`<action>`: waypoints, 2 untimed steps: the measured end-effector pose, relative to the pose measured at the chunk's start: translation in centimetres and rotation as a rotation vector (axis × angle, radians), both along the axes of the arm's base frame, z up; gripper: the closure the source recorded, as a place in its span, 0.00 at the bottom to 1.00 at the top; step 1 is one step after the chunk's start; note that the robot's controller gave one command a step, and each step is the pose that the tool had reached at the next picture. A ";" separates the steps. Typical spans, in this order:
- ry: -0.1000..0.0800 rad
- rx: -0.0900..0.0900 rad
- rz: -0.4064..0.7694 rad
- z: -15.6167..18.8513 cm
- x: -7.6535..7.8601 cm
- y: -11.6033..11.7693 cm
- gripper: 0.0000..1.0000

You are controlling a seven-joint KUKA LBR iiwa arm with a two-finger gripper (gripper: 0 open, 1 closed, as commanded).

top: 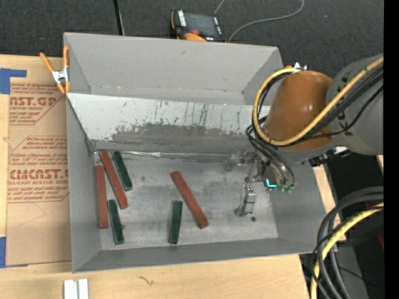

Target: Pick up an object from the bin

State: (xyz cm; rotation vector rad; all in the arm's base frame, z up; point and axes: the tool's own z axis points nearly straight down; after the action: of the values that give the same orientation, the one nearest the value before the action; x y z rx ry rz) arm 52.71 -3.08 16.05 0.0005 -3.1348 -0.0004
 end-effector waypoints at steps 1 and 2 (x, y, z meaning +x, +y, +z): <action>-0.003 0.002 0.161 -6.6 1.0 4.9 0.00; -0.008 0.004 0.422 -4.4 -0.6 10.8 0.00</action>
Offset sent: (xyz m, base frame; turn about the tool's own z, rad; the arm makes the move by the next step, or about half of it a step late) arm 0.0117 0.0470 -0.0639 -0.1581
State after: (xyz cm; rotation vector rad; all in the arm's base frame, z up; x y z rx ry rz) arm 52.16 7.73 11.67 0.6593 -3.0734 -0.0037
